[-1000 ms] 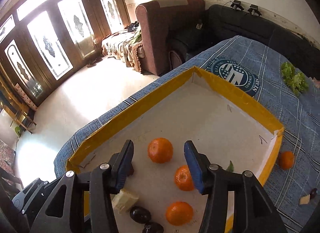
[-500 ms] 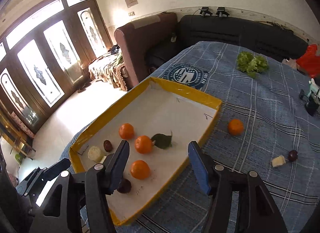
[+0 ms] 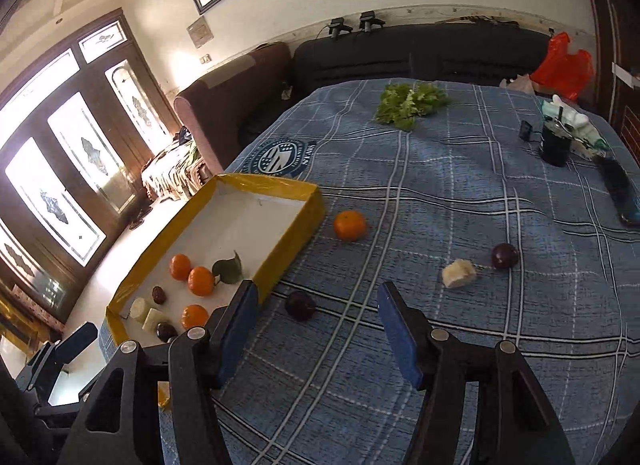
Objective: Organize fruits
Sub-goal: 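Lift both open tools out of the tray back over the remaining fruit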
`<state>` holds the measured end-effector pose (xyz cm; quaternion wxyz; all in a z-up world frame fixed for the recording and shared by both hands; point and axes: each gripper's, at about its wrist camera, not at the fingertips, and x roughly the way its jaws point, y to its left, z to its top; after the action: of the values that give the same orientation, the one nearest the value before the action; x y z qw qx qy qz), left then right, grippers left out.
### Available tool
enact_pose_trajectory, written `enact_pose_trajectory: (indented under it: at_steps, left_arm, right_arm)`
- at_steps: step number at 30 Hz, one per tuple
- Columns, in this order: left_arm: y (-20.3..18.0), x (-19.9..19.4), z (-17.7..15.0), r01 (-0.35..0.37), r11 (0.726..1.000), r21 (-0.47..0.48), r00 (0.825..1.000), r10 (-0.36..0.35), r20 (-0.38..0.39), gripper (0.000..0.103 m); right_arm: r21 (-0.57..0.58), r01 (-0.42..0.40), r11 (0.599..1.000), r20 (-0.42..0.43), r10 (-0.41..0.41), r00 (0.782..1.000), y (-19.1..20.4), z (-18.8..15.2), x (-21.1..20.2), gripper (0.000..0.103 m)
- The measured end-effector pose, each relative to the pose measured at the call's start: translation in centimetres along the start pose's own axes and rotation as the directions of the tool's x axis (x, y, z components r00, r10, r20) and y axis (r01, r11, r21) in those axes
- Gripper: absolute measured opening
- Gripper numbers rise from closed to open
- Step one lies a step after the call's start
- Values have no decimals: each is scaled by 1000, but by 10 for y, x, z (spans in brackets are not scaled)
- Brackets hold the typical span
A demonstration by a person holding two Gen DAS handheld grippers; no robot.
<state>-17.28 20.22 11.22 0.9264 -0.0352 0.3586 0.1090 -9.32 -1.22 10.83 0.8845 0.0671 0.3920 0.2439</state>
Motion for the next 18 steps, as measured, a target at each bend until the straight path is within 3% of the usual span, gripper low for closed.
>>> enact_pose_trajectory:
  at_steps: [9,18]
  left_arm:
    - [-26,9,-5,17,998,55,999,-15,-28,83]
    - [-34,23,-6,59,996,63,996,-54,-72,83]
  right_arm:
    - [103,37,994,21,-39,999,-54,-3,-16,68]
    - [149,59,987,19,-62,998,-83,-6,-16,68]
